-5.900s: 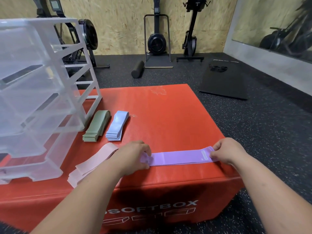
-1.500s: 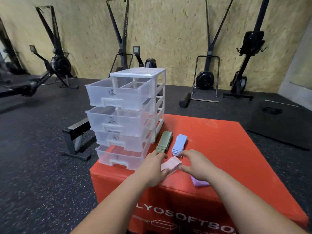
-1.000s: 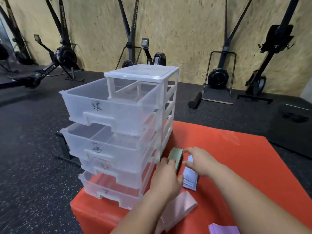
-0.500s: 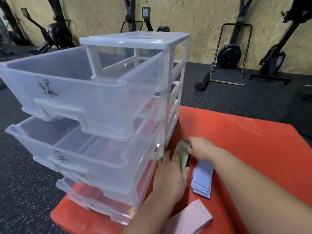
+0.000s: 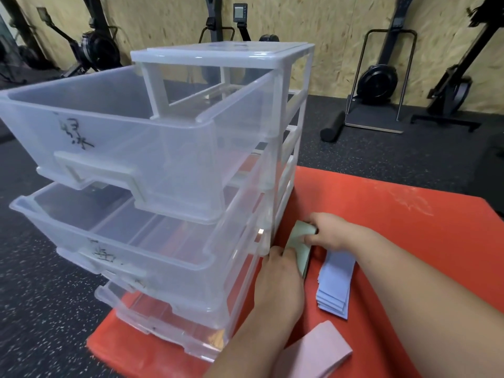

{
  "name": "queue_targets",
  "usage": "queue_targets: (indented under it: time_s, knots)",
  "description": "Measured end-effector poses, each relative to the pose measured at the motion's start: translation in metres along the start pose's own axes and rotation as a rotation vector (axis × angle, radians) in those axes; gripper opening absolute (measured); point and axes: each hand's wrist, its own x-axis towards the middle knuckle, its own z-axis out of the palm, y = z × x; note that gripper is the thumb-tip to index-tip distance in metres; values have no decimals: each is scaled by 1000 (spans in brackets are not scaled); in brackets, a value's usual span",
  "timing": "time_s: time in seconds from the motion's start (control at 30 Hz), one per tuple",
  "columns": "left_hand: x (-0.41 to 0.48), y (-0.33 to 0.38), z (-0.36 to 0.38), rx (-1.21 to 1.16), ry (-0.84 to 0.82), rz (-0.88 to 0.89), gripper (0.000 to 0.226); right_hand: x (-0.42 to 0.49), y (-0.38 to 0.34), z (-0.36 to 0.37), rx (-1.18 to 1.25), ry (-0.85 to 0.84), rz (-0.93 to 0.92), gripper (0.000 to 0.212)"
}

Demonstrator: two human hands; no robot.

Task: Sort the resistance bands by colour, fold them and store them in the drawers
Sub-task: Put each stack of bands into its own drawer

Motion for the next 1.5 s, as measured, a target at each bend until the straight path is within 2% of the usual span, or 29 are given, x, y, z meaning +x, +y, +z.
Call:
queue_targets:
  time_s: [0.1,0.17,0.23,0.43,0.5,0.6,0.67,0.73,0.9,1.03,1.1,1.27,1.37,1.5]
  knots:
    - [-2,1,-1,-3,-8,-12,32,-2,-1,-2,13,-7,-18,64]
    - [-3,0,-2,-17,-20,-11,33,-2,-1,-2,46,-27,-17,55]
    - [-4,1,-5,-28,-32,-13,36,-1,0,0,65,-32,-12,33]
    - [-7,6,-13,-64,-51,-23,39,-8,-12,-2,94,29,-29,25]
    - [-8,8,-15,-165,-47,-84,40,-16,-20,-2,132,77,-63,45]
    - [-10,13,-22,-462,-7,-193,56,-38,-32,-3,315,210,-78,54]
    - [-15,17,-30,-584,12,-141,73,-59,-42,-8,451,303,-93,58]
    - [-27,23,-44,-674,11,-39,80,-84,-52,-19,587,380,-121,58]
    - [-58,48,-94,-784,94,118,66,-154,-81,-58,787,488,-184,59]
    - [-67,72,-136,-609,139,100,42,-204,-100,-82,985,531,-212,57]
    - [-76,84,-159,-534,129,139,41,-225,-107,-91,1058,540,-237,54]
    - [-106,97,-203,-593,73,256,30,-272,-130,-109,1323,520,-327,44]
    - [-122,103,-225,-663,34,252,30,-291,-148,-112,1392,528,-370,37]
    - [-141,104,-258,-798,63,220,46,-315,-176,-107,1454,550,-385,27]
